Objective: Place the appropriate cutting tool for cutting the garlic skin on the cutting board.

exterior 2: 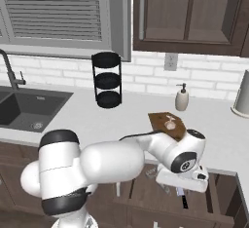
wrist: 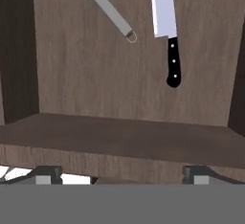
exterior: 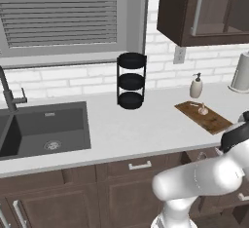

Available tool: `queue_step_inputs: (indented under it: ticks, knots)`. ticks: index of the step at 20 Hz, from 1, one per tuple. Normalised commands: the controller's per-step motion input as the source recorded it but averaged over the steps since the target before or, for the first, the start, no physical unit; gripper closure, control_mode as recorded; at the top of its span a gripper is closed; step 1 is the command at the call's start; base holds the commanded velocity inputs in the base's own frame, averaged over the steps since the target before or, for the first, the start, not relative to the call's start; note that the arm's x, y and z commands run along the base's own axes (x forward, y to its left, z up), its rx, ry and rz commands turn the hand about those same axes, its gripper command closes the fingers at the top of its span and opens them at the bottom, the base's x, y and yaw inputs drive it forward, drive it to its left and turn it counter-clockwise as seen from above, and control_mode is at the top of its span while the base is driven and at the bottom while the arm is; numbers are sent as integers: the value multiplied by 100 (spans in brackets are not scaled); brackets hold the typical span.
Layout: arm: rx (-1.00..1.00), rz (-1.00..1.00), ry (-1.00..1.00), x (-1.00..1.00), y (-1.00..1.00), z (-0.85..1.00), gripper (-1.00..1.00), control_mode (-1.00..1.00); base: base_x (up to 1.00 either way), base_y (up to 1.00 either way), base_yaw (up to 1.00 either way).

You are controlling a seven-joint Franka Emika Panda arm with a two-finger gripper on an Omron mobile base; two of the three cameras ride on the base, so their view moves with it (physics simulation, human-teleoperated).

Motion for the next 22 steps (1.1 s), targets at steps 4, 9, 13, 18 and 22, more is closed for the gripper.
queue_step_inputs:
  ticks: [4,9,13,18,22]
  knots:
    - [0,2,7,1,-6,-39,-100,-100,0,0,0]
    - [1,0,4,-4,-4,-46,-100,-100,0,0,0]
    - [0,0,11,-16,0,-45,-100,-100,0,0,0]
    - [0,0,17,-35,1,-16,-100,-100,0,0,0]
    - [0,0,14,-75,0,0,-100,-100,0,0,0]
